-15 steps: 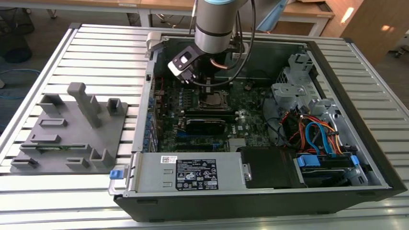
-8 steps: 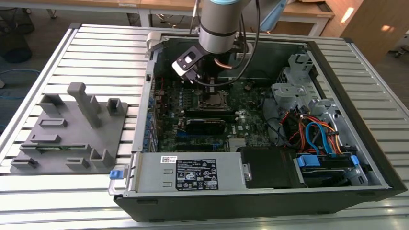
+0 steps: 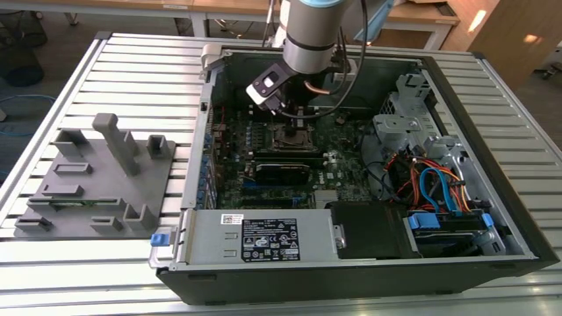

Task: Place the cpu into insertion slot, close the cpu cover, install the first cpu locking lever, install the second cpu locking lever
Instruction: 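Close the cpu cover, then install the first cpu locking lever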

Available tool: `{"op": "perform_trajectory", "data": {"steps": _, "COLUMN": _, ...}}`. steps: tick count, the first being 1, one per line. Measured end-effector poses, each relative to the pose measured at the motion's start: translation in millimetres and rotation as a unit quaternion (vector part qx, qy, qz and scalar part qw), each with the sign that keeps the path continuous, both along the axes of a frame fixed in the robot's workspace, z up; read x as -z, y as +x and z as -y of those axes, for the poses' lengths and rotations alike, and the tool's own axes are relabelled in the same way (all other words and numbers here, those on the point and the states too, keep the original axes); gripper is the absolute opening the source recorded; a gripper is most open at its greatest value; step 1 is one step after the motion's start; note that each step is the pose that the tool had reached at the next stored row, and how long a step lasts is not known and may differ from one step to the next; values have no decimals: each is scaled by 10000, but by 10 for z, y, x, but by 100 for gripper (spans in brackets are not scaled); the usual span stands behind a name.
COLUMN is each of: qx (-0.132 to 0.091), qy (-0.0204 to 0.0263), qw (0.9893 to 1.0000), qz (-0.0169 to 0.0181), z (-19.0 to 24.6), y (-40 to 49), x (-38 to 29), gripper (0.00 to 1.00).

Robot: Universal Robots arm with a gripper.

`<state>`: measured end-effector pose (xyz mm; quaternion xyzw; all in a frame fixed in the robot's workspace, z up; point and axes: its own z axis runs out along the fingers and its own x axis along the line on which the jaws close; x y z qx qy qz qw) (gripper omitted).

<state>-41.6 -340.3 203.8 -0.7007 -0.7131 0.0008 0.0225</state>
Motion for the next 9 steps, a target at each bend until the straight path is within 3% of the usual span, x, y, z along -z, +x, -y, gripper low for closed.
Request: {"op": "perform_trajectory", "data": {"steps": 9, "qx": 0, "qy": 0, "qw": 10000, "qz": 0, "z": 0, "y": 61, "x": -6, "gripper": 10}}
